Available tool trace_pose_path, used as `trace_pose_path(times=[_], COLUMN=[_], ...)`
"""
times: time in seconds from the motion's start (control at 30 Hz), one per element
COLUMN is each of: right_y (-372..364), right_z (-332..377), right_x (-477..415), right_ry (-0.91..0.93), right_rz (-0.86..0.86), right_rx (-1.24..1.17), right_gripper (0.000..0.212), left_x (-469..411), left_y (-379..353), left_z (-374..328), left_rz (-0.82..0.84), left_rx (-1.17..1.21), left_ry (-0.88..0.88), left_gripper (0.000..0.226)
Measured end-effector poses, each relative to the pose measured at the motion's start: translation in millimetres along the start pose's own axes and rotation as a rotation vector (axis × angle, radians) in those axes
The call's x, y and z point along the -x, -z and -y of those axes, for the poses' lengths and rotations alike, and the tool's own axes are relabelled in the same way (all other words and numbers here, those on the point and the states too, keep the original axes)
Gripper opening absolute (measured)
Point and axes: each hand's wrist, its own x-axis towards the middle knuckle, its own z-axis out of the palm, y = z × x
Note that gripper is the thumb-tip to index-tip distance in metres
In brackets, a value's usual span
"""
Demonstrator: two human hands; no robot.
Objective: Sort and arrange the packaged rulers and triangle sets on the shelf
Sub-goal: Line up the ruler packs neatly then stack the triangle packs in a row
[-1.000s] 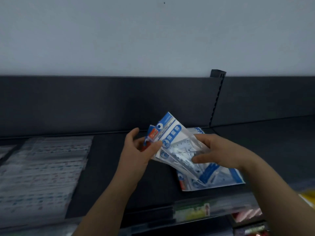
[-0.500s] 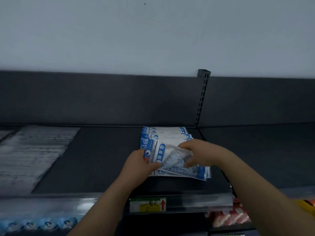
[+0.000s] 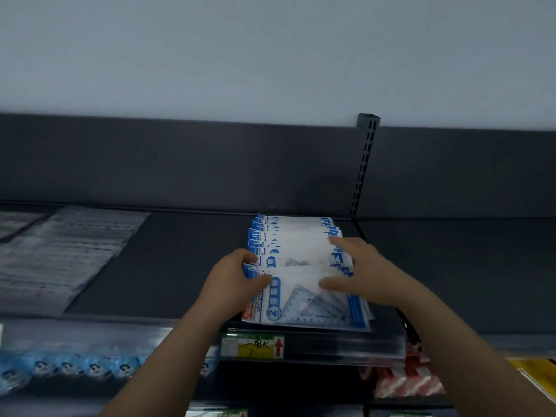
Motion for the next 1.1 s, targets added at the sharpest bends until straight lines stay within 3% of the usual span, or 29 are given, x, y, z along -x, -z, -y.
trace_pose_path(times=[0.13, 0.23, 0.3, 0.4, 0.47, 0.53, 0.6, 0.7, 0.8, 1.1], right_y=[-27.1, -46.2, -47.9, -41.6, -32.7, -24.8, -21.7, -27.2, -38.2, -18.9], right_z=[-11.5, -8.5, -4.4, -11.2, -15.2, -16.7, -17.6, -13.3, -6.4, -19.7], right_x=[6.9, 8.7, 12.8, 9.1, -2.0, -14.0, -27.1, -43.7, -53.3, -86.7], right_ry=[-0.228, -0.183, -0.159, -0.173, -0.216, -0.246, -0.26, -0.217, -0.173, -0.252], right_rz=[-0.138, -0.213, -0.152, -0.12, -0.206, -0.265, -0.304, -0.332, -0.34, -0.422], right_rx=[-0.262, -0.34, -0.405, -0.446, -0.469, -0.504, -0.541, -0.556, -0.568, -0.679], right_gripper=[0.078, 0.045, 0.034, 0.038, 0.064, 0.077, 0.076, 0.063, 0.046, 0.057], left_x=[1.5, 0.0, -0.9, -2.3, -5.7, -18.4, -33.2, -49.5, -54.8, -98.0], left_y=[-8.3, -18.3, -19.3, -11.4, -3.5, 2.9, 4.6, -5.6, -16.5, -0.5], left_z=[-5.1, -4.1, 1.0, 4.3, -1.0, -8.3, -14.3, -15.7, -12.3, -1.5], left_rz=[0.05, 0.16, 0.192, 0.235, 0.205, 0.142, 0.125, 0.167, 0.168, 0.093], left_rx=[0.009, -0.088, -0.159, -0.138, -0.056, 0.026, 0.083, 0.048, -0.082, 0.051], left_ry=[-0.033, -0.04, -0.048, -0.034, -0.035, 0.019, 0.082, 0.041, 0.018, 0.05], left_gripper=[0.064, 0.083, 0.086, 0.083, 0.075, 0.082, 0.083, 0.052, 0.068, 0.085])
